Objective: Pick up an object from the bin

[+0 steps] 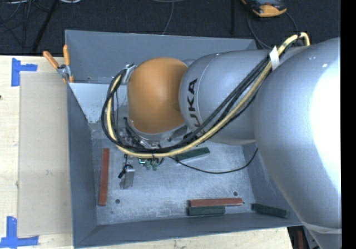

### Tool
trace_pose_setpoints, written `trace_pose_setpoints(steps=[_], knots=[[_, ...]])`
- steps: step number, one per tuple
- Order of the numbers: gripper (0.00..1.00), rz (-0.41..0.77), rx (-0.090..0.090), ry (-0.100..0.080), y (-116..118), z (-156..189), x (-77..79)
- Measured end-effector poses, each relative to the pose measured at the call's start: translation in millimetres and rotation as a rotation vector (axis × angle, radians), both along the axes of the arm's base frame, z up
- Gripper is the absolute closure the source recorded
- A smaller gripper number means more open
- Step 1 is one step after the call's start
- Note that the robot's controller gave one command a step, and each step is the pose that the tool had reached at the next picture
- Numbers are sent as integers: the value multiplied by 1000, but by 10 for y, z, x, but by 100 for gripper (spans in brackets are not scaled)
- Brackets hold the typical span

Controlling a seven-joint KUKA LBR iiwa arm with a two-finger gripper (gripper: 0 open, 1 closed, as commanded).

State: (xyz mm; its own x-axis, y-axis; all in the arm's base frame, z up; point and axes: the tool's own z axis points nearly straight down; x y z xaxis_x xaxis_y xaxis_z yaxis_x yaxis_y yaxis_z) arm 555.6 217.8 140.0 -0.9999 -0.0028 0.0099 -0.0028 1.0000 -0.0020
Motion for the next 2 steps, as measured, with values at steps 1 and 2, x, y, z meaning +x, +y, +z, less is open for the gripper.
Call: trace_pose_setpoints(steps=[1, 2], knots=[[0, 578, 6, -7, 257, -715, 59], [0, 1213, 8, -12, 169, -395, 474]])
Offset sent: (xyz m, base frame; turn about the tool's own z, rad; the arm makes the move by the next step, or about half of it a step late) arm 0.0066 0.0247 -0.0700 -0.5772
